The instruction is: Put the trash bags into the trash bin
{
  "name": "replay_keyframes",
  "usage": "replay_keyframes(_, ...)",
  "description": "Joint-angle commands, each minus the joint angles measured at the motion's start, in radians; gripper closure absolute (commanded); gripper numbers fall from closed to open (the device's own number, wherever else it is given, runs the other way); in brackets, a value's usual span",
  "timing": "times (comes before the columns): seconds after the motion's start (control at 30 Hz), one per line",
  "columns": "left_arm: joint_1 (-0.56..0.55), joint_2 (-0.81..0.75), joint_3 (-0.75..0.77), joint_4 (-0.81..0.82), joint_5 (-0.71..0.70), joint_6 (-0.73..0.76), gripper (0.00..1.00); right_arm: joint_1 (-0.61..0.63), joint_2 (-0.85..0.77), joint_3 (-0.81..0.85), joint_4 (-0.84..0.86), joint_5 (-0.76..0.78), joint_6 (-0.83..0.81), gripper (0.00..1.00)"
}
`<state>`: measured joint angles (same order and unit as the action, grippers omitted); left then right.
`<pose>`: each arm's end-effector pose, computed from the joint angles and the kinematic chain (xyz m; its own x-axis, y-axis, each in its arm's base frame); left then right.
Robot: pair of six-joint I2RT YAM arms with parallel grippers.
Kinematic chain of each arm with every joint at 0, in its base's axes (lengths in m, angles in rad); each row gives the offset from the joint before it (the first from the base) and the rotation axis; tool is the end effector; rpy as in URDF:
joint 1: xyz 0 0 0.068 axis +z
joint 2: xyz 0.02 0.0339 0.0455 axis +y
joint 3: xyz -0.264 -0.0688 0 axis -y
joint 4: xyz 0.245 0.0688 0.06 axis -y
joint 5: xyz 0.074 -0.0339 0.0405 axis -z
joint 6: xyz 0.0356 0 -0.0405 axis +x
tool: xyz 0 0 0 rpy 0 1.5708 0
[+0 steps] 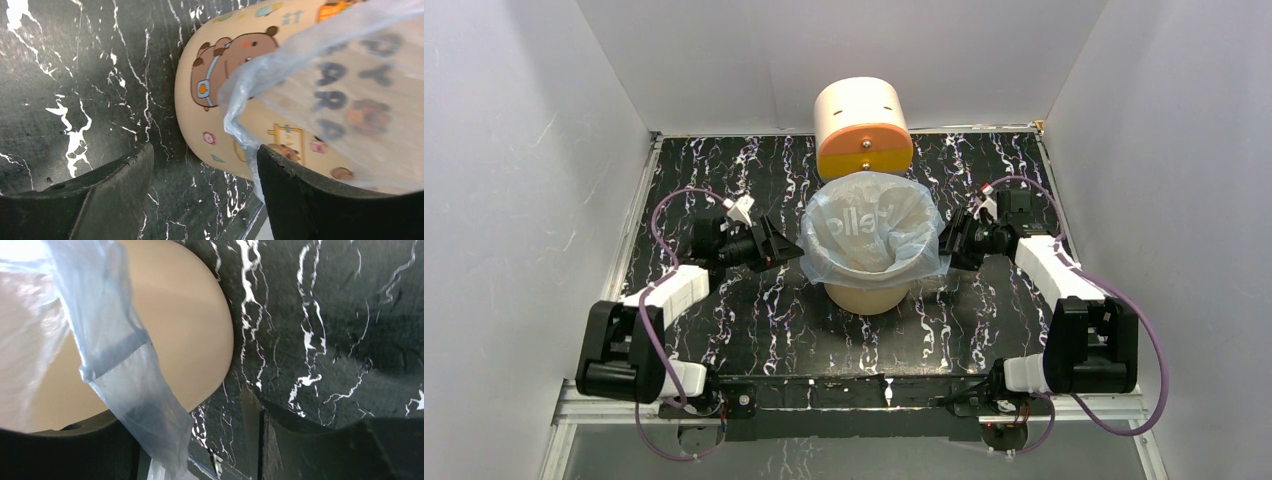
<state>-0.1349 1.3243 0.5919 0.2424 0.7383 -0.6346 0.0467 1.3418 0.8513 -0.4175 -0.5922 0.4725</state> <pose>0.2608 -0.0596 0.2031 -0.7834 -0.3362 -0.5228 0.2775 0.5634 -0.7782 0.2669 0.0324 0.2265 -0.8749 0.3371 -0.3476 0.0184 0.7405 0.6718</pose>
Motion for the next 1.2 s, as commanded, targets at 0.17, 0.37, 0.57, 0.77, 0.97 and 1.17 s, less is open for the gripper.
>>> replay_keyframes(0.17, -0.04, 0.089, -0.027, 0.077, 0.005, 0.034, 0.35, -0.004, 0.046, -0.108, 0.066, -0.057, 0.001, 0.42)
replay_keyframes(0.37, -0.066, 0.088, -0.093, 0.122, -0.01, 0.028, 0.37, -0.004, 0.007, -0.223, 0.151, -0.089, 0.036, 0.35)
replay_keyframes(0.57, -0.071, 0.018, -0.128, 0.152, -0.035, -0.001, 0.37, -0.004, -0.028, -0.182, 0.07, 0.011, 0.01, 0.31)
replay_keyframes(0.77, -0.068, -0.148, -0.094, 0.035, -0.18, 0.017, 0.28, -0.003, -0.133, -0.129, 0.035, 0.091, 0.033, 0.28)
replay_keyframes(0.97, -0.063, -0.271, -0.104, 0.0, -0.295, 0.021, 0.18, -0.005, -0.19, -0.098, 0.033, 0.131, 0.061, 0.26)
replay_keyframes(1.17, -0.063, -0.066, -0.057, 0.201, -0.133, -0.028, 0.16, -0.005, -0.121, -0.063, 0.071, 0.029, 0.045, 0.26)
